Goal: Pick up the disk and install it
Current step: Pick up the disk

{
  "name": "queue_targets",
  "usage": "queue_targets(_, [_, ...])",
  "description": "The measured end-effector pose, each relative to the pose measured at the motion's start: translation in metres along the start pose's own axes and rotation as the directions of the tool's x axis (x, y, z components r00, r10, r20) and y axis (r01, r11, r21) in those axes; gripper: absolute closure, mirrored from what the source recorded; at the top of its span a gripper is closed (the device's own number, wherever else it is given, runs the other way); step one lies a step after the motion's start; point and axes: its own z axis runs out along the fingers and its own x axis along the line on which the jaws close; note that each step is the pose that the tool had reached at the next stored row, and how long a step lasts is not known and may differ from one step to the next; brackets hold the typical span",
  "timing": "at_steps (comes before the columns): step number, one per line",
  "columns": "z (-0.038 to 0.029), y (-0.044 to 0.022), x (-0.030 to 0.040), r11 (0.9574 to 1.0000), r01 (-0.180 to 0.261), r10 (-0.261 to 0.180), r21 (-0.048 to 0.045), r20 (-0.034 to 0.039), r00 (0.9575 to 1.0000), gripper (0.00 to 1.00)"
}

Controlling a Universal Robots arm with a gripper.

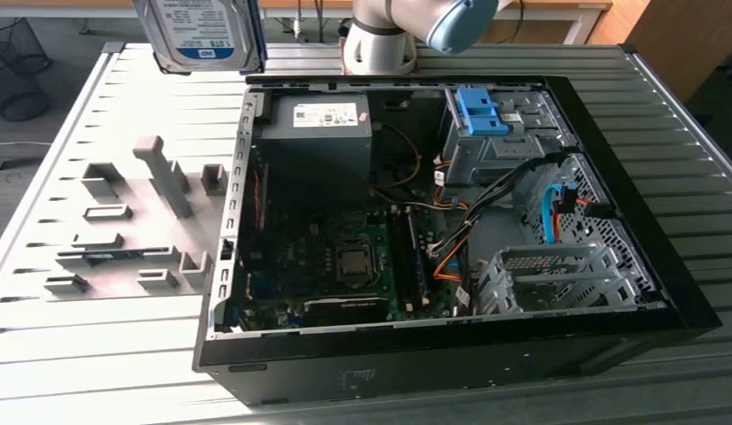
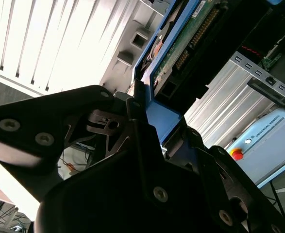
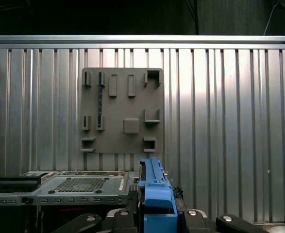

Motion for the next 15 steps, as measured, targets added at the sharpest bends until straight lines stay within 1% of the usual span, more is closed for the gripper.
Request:
queue_targets(10, [-0.0004,-0.0149,-0.0003,1.0000,0.000,0.000,0.0000,0.0000,1.0000,0.64])
queue_targets(15, [-0.0007,-0.0243,-0.0005,1.0000,0.000,0.000,-0.0002,0.0000,1.0000,0.64])
